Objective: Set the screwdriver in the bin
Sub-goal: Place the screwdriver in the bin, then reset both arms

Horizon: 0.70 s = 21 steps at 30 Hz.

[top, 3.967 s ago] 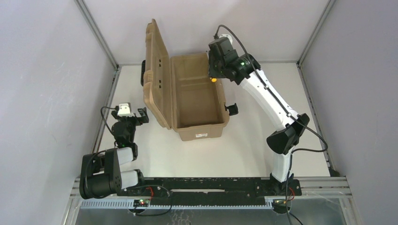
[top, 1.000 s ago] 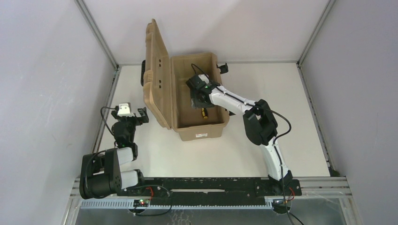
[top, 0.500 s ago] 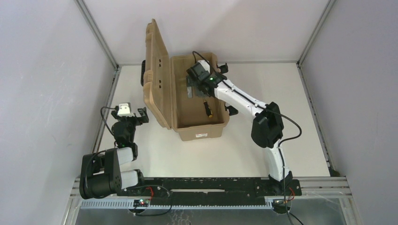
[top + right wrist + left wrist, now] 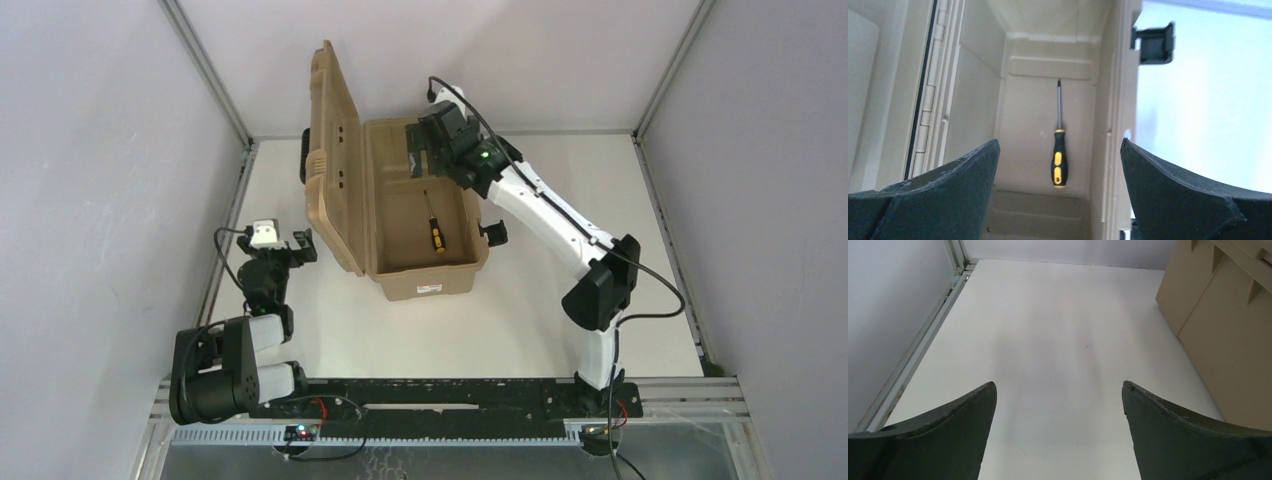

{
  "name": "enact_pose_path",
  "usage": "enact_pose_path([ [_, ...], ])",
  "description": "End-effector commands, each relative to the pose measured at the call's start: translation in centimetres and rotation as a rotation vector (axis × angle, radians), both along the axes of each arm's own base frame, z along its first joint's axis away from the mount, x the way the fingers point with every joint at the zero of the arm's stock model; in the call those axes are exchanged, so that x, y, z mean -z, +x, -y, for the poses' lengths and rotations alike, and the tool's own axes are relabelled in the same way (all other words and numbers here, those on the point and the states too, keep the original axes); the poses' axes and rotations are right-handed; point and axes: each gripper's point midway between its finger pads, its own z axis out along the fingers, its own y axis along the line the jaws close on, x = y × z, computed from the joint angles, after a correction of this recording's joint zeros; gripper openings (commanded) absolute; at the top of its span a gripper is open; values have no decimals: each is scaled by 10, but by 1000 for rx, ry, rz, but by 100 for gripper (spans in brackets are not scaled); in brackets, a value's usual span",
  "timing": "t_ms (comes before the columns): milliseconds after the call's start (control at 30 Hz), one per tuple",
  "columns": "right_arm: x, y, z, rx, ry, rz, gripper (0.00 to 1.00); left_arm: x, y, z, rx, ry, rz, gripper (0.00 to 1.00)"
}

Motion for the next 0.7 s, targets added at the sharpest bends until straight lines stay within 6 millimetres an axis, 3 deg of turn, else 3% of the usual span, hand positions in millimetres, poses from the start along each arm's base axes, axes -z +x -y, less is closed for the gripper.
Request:
enact_pose_path([
  [0, -73, 6, 37, 25, 1, 185, 100, -13, -3, 3, 16, 2, 70, 100],
  [300, -104, 5, 121, 89, 9, 321, 100, -13, -3, 2, 15, 3, 69, 100],
  [467, -92, 2, 180, 171, 3, 347, 100, -13, -3, 2, 14, 2, 70, 100],
  [667, -72, -8, 231, 237, -7, 353, 100, -12, -3, 3, 16, 2, 68, 100],
])
